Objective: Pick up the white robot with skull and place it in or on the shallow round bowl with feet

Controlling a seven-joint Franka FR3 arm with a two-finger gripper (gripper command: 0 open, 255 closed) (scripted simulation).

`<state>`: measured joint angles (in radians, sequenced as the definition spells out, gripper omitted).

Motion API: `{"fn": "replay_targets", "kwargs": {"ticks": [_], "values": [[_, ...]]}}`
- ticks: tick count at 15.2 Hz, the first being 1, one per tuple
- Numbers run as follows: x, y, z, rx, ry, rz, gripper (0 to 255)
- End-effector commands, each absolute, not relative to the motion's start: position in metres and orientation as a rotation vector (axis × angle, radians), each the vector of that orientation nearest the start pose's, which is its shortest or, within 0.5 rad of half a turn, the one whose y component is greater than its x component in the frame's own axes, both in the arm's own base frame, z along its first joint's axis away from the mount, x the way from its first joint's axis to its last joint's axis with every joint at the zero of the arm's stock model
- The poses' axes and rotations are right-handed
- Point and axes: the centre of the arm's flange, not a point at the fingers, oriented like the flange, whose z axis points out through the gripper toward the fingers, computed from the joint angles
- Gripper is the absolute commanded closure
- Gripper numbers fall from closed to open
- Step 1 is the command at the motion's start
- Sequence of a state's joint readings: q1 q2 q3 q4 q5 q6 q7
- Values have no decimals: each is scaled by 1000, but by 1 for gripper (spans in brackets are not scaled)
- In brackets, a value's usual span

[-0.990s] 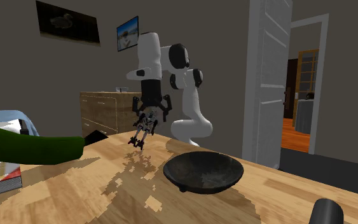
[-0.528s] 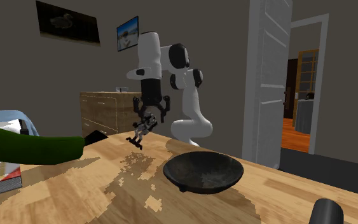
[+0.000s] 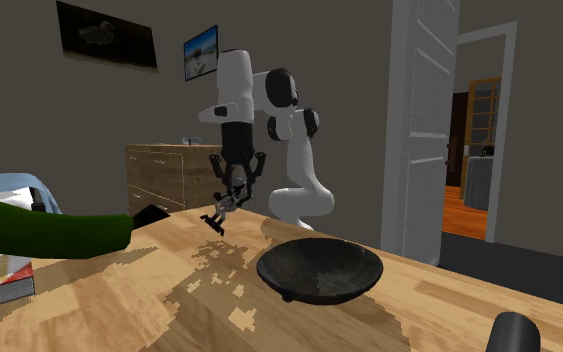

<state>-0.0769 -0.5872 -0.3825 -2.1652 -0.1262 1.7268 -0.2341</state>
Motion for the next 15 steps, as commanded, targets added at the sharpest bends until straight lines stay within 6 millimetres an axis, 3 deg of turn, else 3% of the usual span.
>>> {"fn": "replay_targets", "kwargs": {"ticks": [1,15], "values": [[335,-216,600,-3076,258,-155,255],[335,-216,674,-3076,258,-155,255]]}}
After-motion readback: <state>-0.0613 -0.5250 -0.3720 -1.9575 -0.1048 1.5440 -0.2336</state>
